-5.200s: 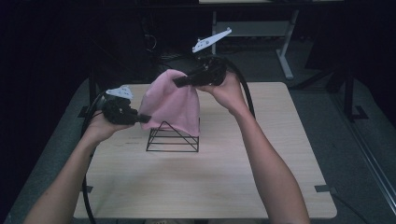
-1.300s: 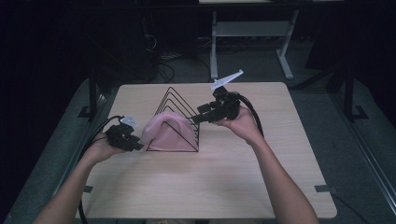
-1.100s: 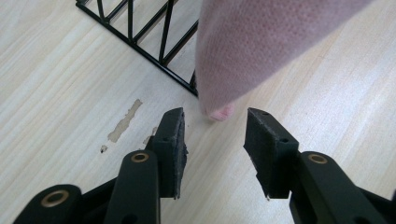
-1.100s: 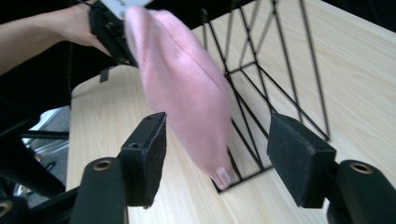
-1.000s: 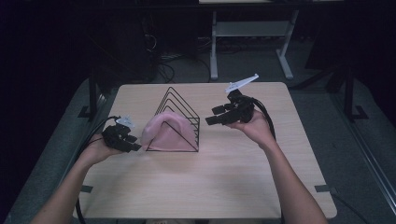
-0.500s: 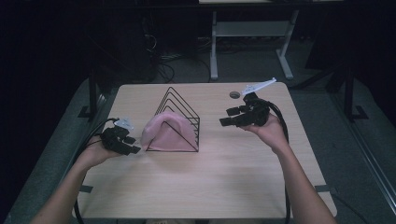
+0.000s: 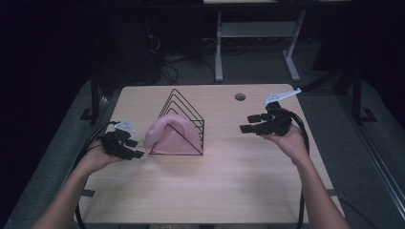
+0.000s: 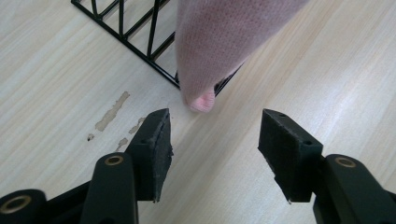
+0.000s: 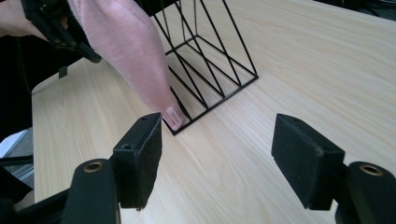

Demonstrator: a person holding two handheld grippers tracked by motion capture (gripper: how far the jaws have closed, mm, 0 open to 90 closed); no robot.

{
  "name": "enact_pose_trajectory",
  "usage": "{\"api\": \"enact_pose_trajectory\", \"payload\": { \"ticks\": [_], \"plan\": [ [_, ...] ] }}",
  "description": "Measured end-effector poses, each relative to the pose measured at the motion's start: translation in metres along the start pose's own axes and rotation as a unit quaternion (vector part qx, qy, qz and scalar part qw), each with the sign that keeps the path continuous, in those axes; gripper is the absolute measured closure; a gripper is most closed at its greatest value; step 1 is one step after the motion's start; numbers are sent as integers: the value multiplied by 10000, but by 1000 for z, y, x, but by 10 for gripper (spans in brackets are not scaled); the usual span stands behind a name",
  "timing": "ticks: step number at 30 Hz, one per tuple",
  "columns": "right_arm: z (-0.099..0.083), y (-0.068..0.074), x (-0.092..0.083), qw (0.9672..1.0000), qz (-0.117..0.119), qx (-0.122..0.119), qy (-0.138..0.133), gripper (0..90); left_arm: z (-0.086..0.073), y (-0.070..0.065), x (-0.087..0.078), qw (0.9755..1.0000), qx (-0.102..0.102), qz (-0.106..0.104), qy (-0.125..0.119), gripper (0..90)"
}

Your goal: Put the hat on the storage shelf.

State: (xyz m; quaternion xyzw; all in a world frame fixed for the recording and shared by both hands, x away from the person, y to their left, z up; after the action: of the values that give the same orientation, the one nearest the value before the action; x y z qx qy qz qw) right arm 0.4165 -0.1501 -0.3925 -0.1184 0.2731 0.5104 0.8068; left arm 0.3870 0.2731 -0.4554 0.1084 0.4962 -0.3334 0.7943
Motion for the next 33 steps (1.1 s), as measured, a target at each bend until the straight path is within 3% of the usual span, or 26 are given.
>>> {"api": "enact_pose_trajectory", "payload": {
  "ticks": [9, 21, 33],
  "plan": [
    [-29, -6, -12, 9995, -151, 251, 104, 314, -5, -1, -3, 9997, -146, 0, -199, 352],
    [-63, -11, -22, 9979, -315, 554, 126, 283, -15, -1, -4, 9990, -300, -49, -318, 328],
    [-92, -4, -23, 9966, -323, 717, 249, 278, -16, -6, 2, 9982, -361, -103, -469, 314]
  ]
}}
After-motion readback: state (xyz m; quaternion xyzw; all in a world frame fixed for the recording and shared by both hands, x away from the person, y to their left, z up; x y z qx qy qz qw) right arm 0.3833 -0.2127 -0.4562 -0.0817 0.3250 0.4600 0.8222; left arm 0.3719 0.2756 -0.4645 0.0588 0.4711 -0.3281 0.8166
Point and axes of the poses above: each handheld gripper's, and its own axes: x roughly forward along the jaws, z roughly out of its top, y roughly to its left, the point moved 7 cm from there along x, roughly forward along the jaws, and after that the axes turned 15 degrees about -x, right-handed, at the moved point
